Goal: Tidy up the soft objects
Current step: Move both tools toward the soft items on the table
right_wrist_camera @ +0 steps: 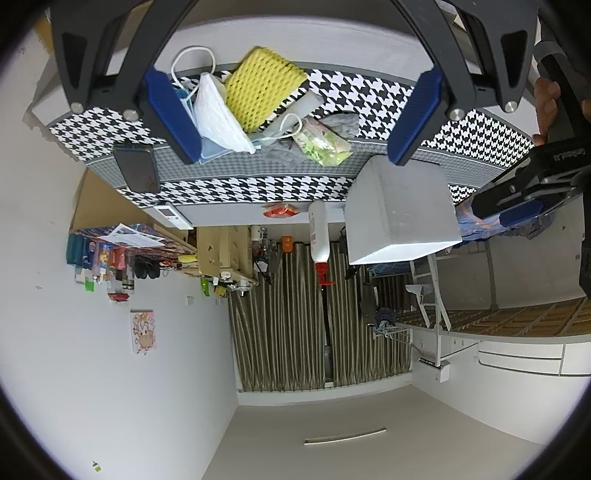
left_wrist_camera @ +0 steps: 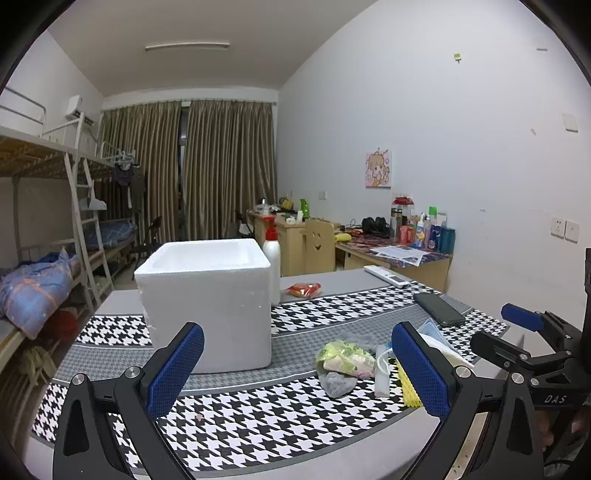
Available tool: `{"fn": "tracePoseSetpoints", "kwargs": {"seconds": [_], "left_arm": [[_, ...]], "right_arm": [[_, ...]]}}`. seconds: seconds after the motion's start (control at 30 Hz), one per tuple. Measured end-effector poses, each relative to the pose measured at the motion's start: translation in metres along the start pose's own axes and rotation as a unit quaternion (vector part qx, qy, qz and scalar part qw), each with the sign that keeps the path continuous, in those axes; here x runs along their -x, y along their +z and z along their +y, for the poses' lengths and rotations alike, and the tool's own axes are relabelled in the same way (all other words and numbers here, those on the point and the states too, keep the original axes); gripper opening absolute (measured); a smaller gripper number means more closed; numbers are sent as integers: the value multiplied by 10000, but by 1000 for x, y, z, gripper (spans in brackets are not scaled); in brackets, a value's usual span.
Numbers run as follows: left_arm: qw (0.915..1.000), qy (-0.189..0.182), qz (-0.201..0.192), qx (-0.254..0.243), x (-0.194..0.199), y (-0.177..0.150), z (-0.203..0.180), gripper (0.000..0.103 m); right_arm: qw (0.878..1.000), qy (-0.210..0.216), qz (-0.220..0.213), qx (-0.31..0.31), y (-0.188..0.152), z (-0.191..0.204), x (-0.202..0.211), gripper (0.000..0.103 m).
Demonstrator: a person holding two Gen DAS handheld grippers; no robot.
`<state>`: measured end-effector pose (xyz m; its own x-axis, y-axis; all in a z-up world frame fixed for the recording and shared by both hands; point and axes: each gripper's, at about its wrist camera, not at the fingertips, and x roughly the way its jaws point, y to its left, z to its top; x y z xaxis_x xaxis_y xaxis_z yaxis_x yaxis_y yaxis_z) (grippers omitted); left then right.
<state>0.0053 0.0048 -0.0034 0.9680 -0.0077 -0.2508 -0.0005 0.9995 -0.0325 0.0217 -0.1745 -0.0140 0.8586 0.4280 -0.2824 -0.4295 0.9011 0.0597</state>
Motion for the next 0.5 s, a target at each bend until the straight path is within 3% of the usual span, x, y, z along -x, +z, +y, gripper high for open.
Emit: {"fn": "tracePoseSetpoints", "kwargs": {"seconds": [0.5], "left_arm": [[9999,101,5,78,-2,0,1,102]], "right_arm": [[10000,-14,7,3,-3,2,-4,102]]}}
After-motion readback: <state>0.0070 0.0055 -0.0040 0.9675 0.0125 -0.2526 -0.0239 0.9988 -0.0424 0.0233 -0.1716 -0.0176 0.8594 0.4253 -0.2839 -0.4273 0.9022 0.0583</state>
